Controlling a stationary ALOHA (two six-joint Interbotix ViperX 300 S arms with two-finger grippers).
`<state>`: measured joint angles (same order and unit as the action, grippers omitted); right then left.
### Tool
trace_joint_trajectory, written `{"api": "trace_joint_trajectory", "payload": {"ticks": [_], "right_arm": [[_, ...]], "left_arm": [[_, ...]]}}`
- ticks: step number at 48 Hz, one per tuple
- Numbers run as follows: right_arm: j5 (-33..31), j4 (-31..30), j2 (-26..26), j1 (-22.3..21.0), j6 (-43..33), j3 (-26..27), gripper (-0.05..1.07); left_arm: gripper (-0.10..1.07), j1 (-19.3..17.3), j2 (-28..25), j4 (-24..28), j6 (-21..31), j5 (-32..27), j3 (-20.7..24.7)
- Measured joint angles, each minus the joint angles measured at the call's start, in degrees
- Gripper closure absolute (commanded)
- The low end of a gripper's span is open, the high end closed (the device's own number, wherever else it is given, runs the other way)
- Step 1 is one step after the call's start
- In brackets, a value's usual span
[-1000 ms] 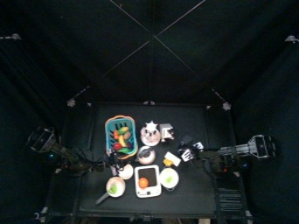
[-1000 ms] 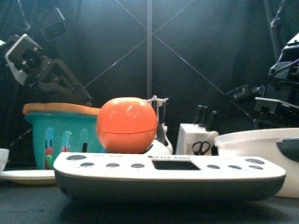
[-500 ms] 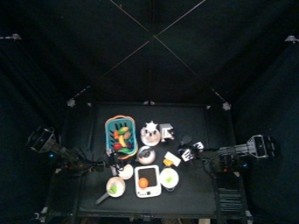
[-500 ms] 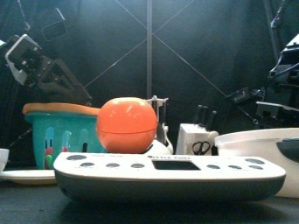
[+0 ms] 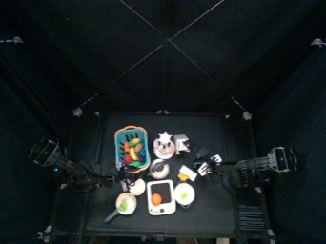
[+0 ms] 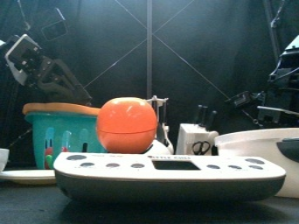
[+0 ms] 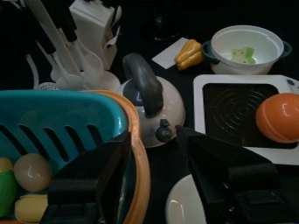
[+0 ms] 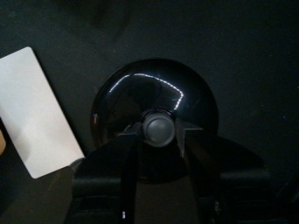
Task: Grab pot lid
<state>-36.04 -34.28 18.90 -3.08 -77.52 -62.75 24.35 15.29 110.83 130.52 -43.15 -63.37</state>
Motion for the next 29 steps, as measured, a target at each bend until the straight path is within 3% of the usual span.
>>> {"api": "trace_joint_trajectory", "payload": {"ticks": [29], "right_arm": [[-4.1,1.2,4.0,1.9,0.0,1.1,0.40]], "left_arm": [[0.13,0.0,0.0,-0.1,0.0,0.0,0.0]]}}
